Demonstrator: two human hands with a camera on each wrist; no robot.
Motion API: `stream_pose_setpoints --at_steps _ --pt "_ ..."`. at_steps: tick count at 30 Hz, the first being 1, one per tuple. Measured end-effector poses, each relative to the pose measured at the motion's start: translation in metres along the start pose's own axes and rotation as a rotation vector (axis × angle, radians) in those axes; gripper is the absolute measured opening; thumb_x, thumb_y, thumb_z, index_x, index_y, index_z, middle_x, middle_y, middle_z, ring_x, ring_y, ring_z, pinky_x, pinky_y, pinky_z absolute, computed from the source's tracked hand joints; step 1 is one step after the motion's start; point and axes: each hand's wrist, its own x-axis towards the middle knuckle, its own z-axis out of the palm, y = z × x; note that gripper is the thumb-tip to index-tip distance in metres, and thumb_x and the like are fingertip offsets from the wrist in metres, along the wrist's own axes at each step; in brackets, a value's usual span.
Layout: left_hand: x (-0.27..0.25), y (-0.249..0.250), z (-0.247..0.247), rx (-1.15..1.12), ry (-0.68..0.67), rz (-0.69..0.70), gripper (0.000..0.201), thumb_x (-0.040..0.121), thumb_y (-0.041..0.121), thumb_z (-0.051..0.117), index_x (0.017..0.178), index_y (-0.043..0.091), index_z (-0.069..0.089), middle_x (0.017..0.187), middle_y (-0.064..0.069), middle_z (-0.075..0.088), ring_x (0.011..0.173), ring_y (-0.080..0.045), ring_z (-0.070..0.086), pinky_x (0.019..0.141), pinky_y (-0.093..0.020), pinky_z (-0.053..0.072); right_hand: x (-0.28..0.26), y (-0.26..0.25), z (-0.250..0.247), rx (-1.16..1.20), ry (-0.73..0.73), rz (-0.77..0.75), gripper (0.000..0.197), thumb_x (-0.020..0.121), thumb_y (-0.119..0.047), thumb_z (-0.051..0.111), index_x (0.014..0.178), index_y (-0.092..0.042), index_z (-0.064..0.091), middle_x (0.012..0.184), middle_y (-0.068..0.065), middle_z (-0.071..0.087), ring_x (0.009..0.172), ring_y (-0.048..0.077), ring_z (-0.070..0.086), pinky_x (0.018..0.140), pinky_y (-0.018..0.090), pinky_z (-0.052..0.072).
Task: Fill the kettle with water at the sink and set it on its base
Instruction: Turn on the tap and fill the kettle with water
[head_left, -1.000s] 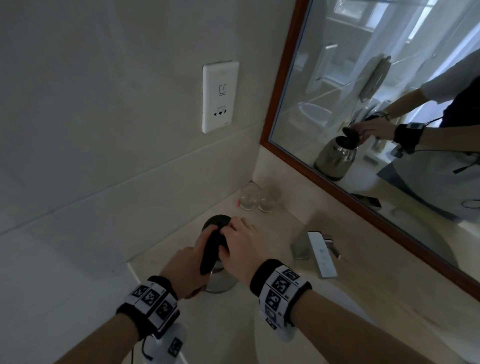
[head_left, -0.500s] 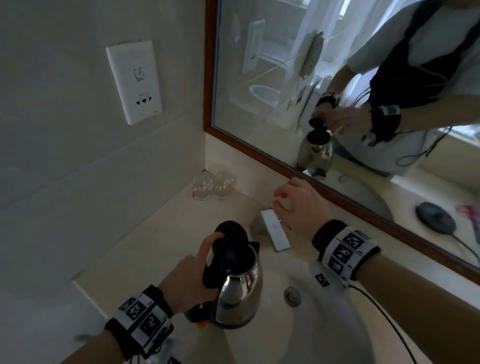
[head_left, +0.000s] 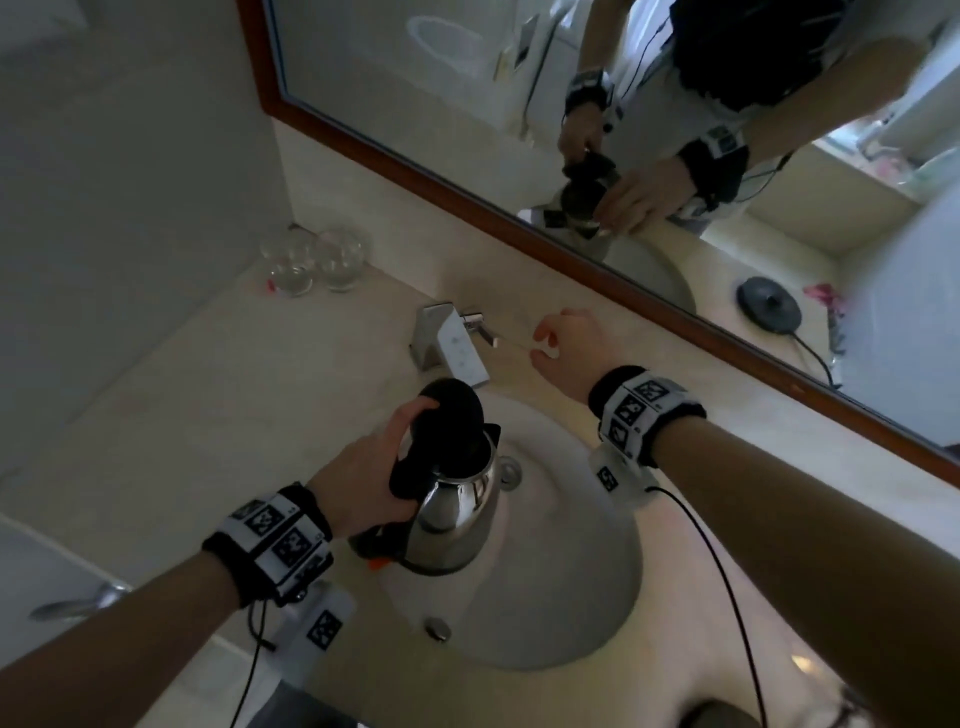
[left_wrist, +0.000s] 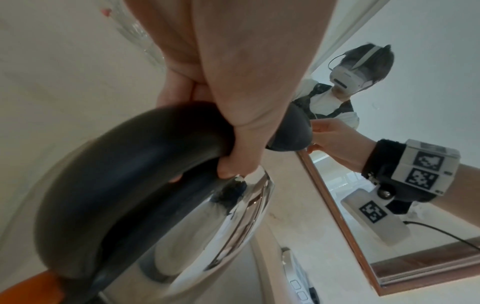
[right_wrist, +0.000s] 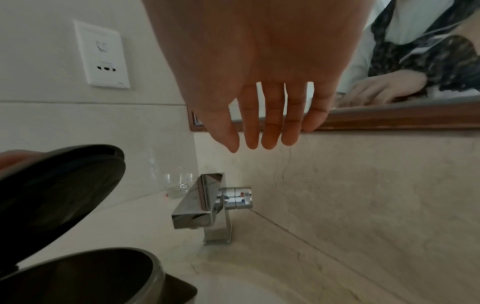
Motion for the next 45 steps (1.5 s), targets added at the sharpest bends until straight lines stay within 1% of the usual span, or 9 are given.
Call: stream_pose_setpoints --at_steps 3,6,11,19,24,33,37,41,45 --pt "0.006 -0.005 0.012 -0.032 0.046 -0.022 0.104 0.069 0.008 0.079 0.139 0.046 0.011 0.074 0.006 0.043 0.057 -0.01 0.053 0.062 -0.016 0.052 0.014 0.001 0.016 0.005 -0.08 0.047 0.033 0.089 -0.034 0.056 0.115 -0.014 0.059 0.113 0.01 0.063 0.107 0.029 0.057 0.089 0.037 0.047" --pt "0.013 -0.012 0.02 -0.04 0.084 -0.047 0.102 0.069 0.009 0.078 0.136 0.047 0.012 0.093 -0.005 0.048 0.083 -0.029 0.057 0.086 -0.043 0.053 0.033 -0.005 0.032 0.061 -0.181 0.111 0.039 0.094 -0.038 0.05 0.124 -0.012 0.053 0.12 0.011 0.063 0.108 0.03 0.059 0.089 0.037 0.049" --pt "0.03 -0.025 0.022 -0.083 0.088 -0.063 0.102 0.066 0.006 0.076 0.134 0.05 0.013 0.08 0.003 0.041 0.057 -0.006 0.049 0.051 -0.009 0.043 0.062 -0.023 0.053 0.063 -0.281 0.096 0.041 0.099 -0.033 0.042 0.122 -0.001 0.055 0.121 0.02 0.062 0.109 0.035 0.059 0.087 0.036 0.047" --pt "0.044 -0.038 0.018 -0.194 0.209 -0.045 0.102 0.063 0.005 0.077 0.132 0.053 0.019 0.055 0.005 0.055 0.045 -0.006 0.053 0.046 -0.012 0.04 0.091 -0.03 0.064 0.021 -0.275 0.064 0.03 0.1 -0.02 0.042 0.113 -0.001 0.061 0.113 0.02 0.068 0.104 0.035 0.064 0.086 0.037 0.05" --pt "0.051 -0.037 0.024 -0.225 0.257 -0.027 0.112 0.06 0.006 0.078 0.12 0.076 0.015 0.059 -0.001 0.062 0.049 -0.012 0.058 0.048 -0.016 0.046 0.099 -0.024 0.065 0.023 -0.305 0.048 0.028 0.099 -0.019 0.046 0.109 0.0 0.064 0.109 0.019 0.07 0.101 0.032 0.066 0.083 0.036 0.052" --pt "0.065 -0.038 0.029 -0.266 0.342 -0.064 0.114 0.062 0.001 0.079 0.122 0.073 0.015 0.066 -0.013 0.07 0.053 -0.026 0.066 0.054 -0.042 0.059 0.107 -0.017 0.064 -0.054 -0.31 0.027 0.028 0.099 -0.017 0.044 0.114 -0.001 0.062 0.114 0.02 0.066 0.106 0.033 0.063 0.085 0.036 0.05" --pt "0.068 -0.038 0.026 -0.263 0.343 -0.072 0.114 0.062 0.0 0.078 0.121 0.074 0.015 0.067 -0.012 0.071 0.054 -0.026 0.066 0.055 -0.042 0.059 0.112 -0.014 0.069 -0.047 -0.32 0.063 0.029 0.098 -0.02 0.046 0.111 -0.001 0.064 0.111 0.018 0.067 0.102 0.032 0.064 0.077 0.033 0.048" --pt "0.069 -0.038 0.025 -0.271 0.345 -0.078 0.114 0.062 -0.001 0.078 0.12 0.075 0.016 0.068 -0.012 0.072 0.055 -0.026 0.067 0.057 -0.042 0.06 0.114 -0.011 0.072 -0.019 -0.301 0.076 0.029 0.098 -0.019 0.047 0.108 0.0 0.066 0.09 0.015 0.062 0.079 0.026 0.055 0.068 0.029 0.042" --pt "0.069 -0.036 0.025 -0.277 0.339 -0.079 0.112 0.063 -0.001 0.077 0.119 0.074 0.016 0.07 -0.015 0.072 0.057 -0.028 0.068 0.057 -0.043 0.06 0.113 -0.01 0.074 -0.008 -0.296 0.086 0.029 0.098 -0.021 0.046 0.107 0.0 0.065 0.095 0.018 0.065 0.086 0.031 0.062 0.068 0.028 0.041"
